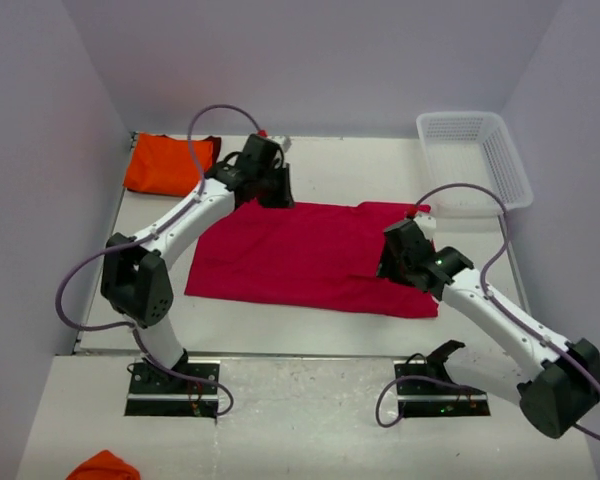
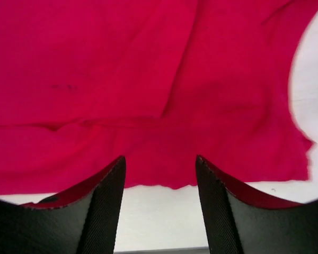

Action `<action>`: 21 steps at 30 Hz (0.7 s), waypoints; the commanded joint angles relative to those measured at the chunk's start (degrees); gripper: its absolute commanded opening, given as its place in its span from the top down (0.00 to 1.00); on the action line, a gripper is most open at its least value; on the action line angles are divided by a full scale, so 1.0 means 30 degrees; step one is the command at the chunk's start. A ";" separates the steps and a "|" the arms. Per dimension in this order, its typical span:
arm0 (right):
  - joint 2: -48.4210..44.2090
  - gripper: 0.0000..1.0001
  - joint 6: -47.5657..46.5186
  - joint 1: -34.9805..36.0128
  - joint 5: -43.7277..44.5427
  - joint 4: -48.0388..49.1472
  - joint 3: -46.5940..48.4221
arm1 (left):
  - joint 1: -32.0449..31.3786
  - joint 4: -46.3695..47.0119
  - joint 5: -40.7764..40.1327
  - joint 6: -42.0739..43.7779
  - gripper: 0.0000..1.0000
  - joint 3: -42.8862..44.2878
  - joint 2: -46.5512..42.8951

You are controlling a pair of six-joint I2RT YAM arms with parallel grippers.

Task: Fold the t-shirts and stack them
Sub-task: Fold the flattened tshirt in 1/3 of the way

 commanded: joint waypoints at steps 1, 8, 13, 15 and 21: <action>0.1525 0.44 0.0439 -0.1856 -0.4823 0.5768 -0.1545 | 0.1635 -0.0170 -0.0381 0.0118 0.81 -0.1787 -0.2370; 0.3838 0.62 0.0936 -0.2831 -0.5597 0.8068 -0.2695 | 0.2340 -0.0551 0.0117 0.1263 0.79 -0.2582 -0.4278; 0.5043 0.62 0.0761 -0.3182 -0.6037 0.8947 -0.2579 | 0.2516 0.0211 0.1523 0.1263 0.80 -0.3578 -0.4133; 0.5249 0.62 0.0907 -0.3241 -0.6126 0.8948 -0.2520 | 0.2575 0.0240 0.1641 0.1322 0.80 -0.3667 -0.3927; 0.3846 0.62 0.1317 -0.3212 -0.5716 0.8539 -0.3046 | 0.2867 0.0562 0.1934 0.1586 0.79 -0.3989 -0.3664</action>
